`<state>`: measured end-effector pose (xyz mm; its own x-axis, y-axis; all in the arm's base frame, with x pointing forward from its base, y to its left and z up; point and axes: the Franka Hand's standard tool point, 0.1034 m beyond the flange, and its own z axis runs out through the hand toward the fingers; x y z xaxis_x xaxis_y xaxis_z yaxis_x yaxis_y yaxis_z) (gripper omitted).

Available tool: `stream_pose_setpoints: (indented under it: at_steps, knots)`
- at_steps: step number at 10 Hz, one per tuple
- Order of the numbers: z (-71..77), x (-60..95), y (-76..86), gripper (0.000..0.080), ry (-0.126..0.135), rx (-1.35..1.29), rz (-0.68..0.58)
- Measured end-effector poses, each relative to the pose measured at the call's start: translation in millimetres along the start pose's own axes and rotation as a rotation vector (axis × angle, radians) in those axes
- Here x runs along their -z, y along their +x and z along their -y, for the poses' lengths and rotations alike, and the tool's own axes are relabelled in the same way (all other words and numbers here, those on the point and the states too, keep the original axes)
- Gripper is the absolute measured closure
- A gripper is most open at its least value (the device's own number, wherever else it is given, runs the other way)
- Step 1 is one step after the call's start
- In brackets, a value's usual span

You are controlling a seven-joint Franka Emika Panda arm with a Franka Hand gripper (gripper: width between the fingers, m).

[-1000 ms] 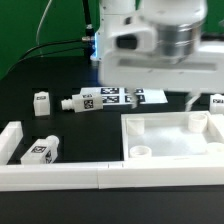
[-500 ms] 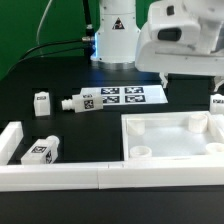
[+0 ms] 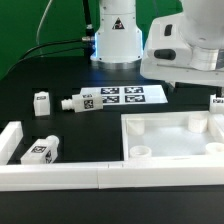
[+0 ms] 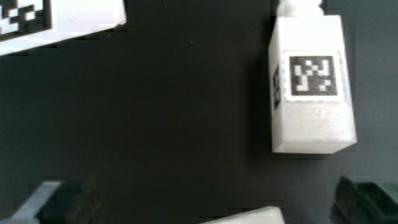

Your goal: Assemble square table

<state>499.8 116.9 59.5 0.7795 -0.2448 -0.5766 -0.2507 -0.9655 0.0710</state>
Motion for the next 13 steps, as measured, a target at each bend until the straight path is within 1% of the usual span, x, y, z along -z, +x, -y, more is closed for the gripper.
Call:
stream_pose_setpoints:
  at_steps: [2,3,4,5,6,7,8,9,10,11,12,13]
  knots:
    - [-0.6,-0.2,0.3,0.015,0.0,-0.001,0.001]
    - [2.9,-2.9,-5.4,0.015,0.033,-0.03,0.045]
    - [11.2,-6.0,-12.0,0.015,0.092,-0.087,0.112]
    - [22.9,-7.0,-20.8,0.015,0.072,-0.134,0.158]
    - [31.0,-7.4,-29.6,0.015,0.04,-0.139,0.239]
    - [33.0,-6.0,-27.2,0.015,0.028,-0.131,0.278]
    - [26.6,-9.0,-27.9,0.015,0.018,-0.135,0.343]
    - [22.0,-12.4,-24.3,0.015,0.013,-0.142,0.374]
    - [21.6,-14.4,-22.7,0.015,0.013,-0.142,0.377]
    - [32.2,-14.9,-14.4,0.015,0.039,-0.093,0.322]
    - [45.0,-21.6,-8.6,0.015,0.058,-0.105,0.277]
    - [55.6,-34.0,-6.4,0.015,0.065,-0.135,0.246]
